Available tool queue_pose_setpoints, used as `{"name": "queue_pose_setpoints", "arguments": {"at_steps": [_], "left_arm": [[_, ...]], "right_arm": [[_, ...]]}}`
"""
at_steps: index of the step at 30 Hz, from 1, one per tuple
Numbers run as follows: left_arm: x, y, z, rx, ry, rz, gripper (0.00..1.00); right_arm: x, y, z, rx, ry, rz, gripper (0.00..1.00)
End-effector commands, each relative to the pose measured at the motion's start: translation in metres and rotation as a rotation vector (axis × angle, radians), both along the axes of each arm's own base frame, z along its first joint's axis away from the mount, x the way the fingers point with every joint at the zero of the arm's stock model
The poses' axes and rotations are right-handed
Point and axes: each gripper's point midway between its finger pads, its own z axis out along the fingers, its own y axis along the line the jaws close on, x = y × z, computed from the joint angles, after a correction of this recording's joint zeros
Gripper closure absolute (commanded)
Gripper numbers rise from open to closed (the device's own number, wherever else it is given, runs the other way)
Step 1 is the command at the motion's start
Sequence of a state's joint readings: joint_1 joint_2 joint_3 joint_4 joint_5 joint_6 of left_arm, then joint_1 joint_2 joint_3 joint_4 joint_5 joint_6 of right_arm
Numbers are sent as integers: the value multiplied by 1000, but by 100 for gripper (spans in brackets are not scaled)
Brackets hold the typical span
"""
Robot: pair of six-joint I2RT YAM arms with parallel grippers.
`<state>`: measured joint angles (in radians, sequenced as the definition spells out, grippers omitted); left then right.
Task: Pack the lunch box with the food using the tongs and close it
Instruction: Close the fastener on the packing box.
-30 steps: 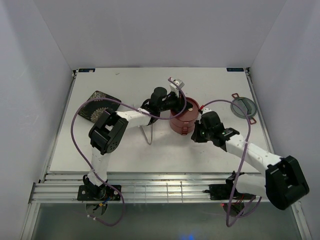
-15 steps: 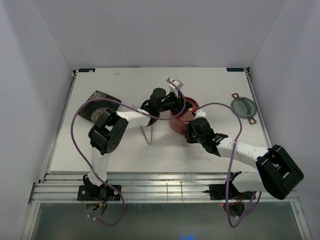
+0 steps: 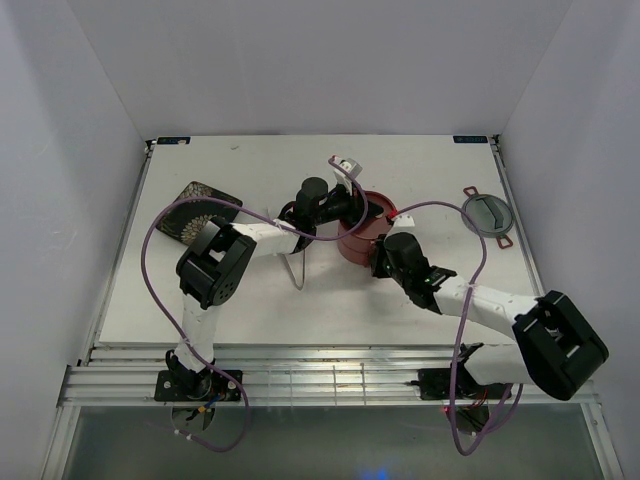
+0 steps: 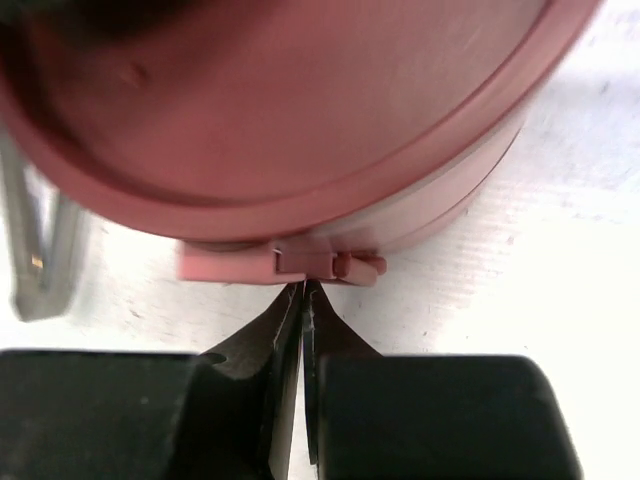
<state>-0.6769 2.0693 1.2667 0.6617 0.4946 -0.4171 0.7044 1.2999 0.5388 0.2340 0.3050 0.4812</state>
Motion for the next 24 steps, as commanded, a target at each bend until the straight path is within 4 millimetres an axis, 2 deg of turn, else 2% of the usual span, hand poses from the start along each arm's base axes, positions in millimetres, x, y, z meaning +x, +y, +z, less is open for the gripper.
{"name": "queue_pose_setpoints", "arguments": {"at_steps": [1,4,6,8,9,12,16,17,19,20,21,22,23,24], "left_arm": [[-27,18,-78,157,239,-13,100],[-25,19,-72,152,226,-8,100],[-26,18,-69,151,219,-10,100],[-25,19,-69,152,217,-5,100],[-25,19,-68,151,216,-6,100],[-26,18,-66,146,217,-8,100],[-26,19,-66,144,220,-9,100],[-25,18,-65,143,220,-9,100],[-28,18,-66,140,227,-14,100],[-27,18,-65,138,227,-15,100],[-28,18,-66,136,229,-16,100],[-29,18,-66,130,235,-17,100],[-30,18,-68,130,240,-21,100],[-32,18,-68,126,242,-27,100]], "right_arm": [[-7,-9,8,-3,3,-16,92],[-26,-19,-9,-20,79,-17,92],[-37,-27,-12,-33,107,-14,92],[-41,-29,-7,-21,100,-13,92],[-49,-34,-12,-46,134,-9,92],[-53,-33,-4,-26,126,13,92],[-43,-29,3,-29,96,13,92],[-41,-27,-4,-52,115,15,92],[-29,-17,0,-47,103,17,92],[-22,-13,-9,-58,117,16,92],[-17,-8,-9,-55,110,21,92],[-2,-1,-1,-34,66,5,92],[6,1,-8,-51,64,-9,92],[16,6,0,-41,29,-8,92]]}}
